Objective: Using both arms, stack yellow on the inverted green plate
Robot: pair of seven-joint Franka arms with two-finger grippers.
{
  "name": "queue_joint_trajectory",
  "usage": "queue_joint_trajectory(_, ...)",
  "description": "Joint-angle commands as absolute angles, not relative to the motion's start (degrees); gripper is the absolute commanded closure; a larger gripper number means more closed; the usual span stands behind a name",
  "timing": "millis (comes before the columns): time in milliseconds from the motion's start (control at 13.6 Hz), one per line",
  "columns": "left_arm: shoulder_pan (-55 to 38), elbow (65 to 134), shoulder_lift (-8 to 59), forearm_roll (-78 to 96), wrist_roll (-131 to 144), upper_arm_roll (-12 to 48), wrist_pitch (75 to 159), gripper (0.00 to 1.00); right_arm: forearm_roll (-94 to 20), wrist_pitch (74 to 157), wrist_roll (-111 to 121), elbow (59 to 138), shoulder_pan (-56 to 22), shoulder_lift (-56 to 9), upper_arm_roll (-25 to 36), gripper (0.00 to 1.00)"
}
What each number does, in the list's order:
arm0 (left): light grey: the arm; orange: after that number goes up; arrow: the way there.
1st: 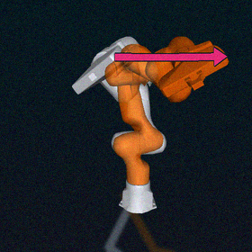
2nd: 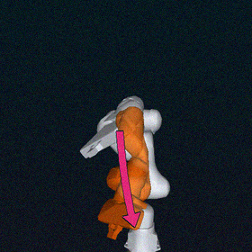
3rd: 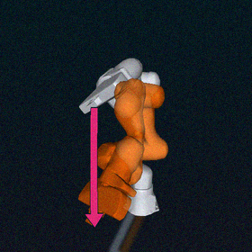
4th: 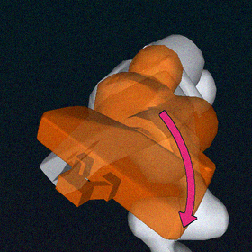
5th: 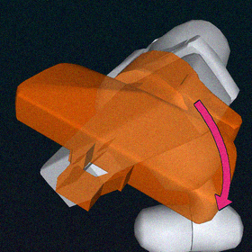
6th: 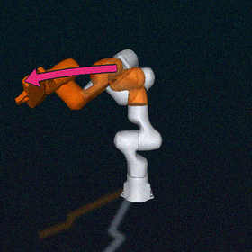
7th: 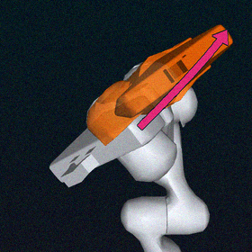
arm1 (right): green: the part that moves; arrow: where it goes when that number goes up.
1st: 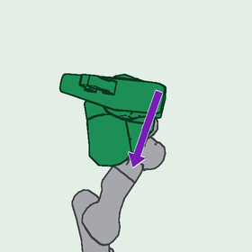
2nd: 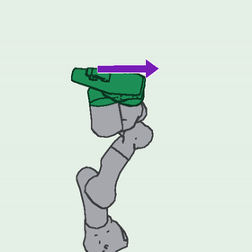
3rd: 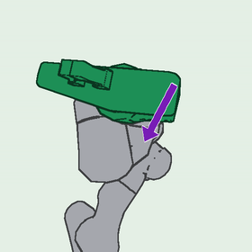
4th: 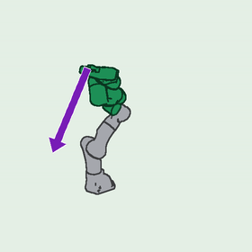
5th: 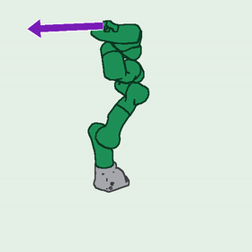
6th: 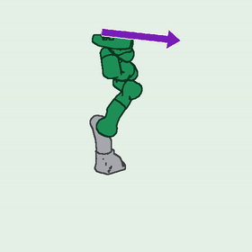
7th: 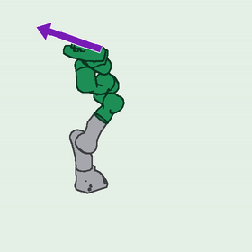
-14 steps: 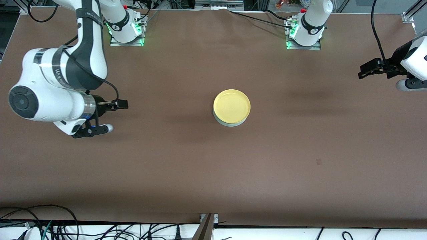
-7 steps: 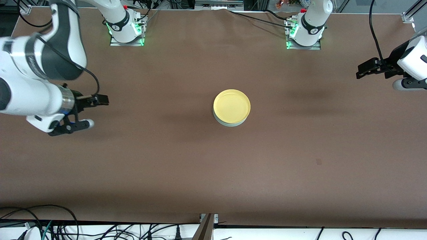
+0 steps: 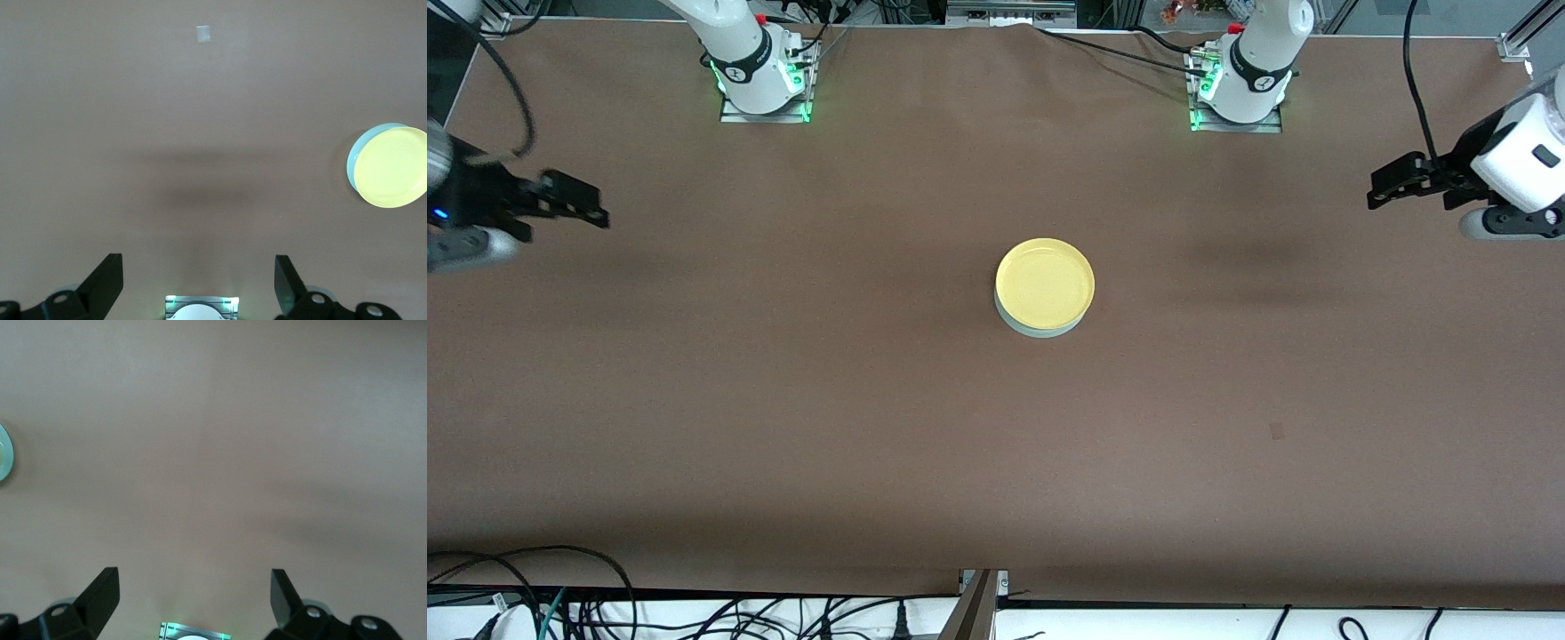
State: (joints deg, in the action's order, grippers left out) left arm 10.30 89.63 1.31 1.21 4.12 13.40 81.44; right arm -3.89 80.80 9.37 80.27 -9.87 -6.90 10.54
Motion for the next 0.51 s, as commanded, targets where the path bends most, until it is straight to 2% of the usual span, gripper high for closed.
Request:
queue_joint_trajectory(0, 10.6, 88.4, 1.4, 1.9, 3.8, 14.2, 80.5, 0.0, -2.7, 81.5, 9.1, 85.3, -7.2, -1.0, 8.0, 0.0)
queue_joint_trajectory(440, 10.9, 88.5, 1.4, 1.8, 3.8, 14.0, 80.4, 0.0, 0.1, 79.5, 8.8, 88.0, -5.3, 1.1, 5.5, 0.0)
